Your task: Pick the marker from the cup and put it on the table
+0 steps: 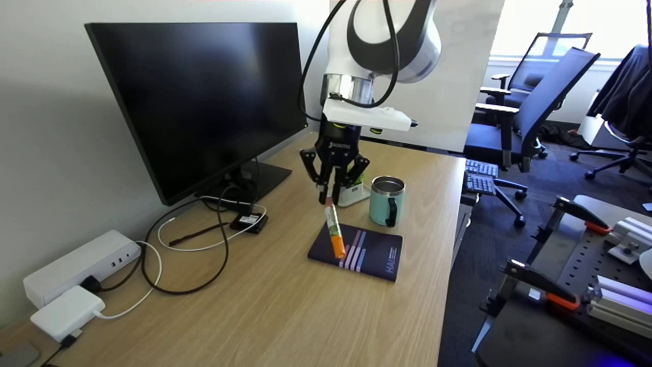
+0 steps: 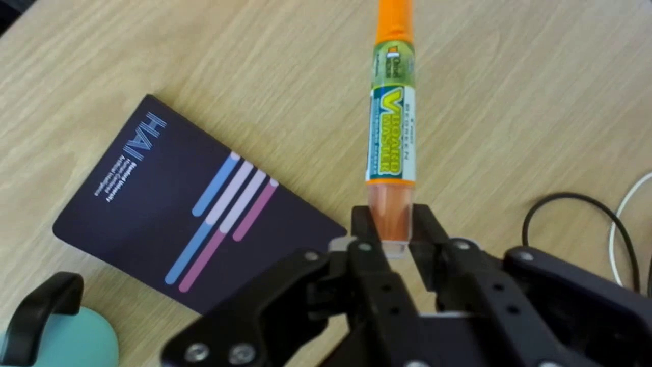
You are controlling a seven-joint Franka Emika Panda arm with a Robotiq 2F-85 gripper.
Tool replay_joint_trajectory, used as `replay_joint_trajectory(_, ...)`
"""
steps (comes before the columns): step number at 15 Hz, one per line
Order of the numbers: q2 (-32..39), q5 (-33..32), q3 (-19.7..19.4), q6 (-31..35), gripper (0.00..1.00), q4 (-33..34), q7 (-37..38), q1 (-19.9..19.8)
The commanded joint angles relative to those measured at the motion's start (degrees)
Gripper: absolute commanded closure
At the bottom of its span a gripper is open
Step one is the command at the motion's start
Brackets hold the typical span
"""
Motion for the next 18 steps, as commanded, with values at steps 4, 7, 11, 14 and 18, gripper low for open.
replay_joint_trajectory(4,0.2,7.8,-17.9,-8.8,0.94,3.2,-7.1,13.4)
replay_joint_trajectory(7,2.6,5.6,-24.1,-8.3,0.94,4.3,-5.8,18.9)
replay_joint_trajectory(11,6.1,5.4,-26.9,-8.9,0.94,7.0,-6.3,22.9)
replay_joint_trajectory(14,8.7,5.7,-27.3,-8.8,0.94,8.8,-6.9,24.4)
replay_joint_trajectory(18,13.0,5.9,-27.6,-8.5,0.94,11.2,-7.8,25.0)
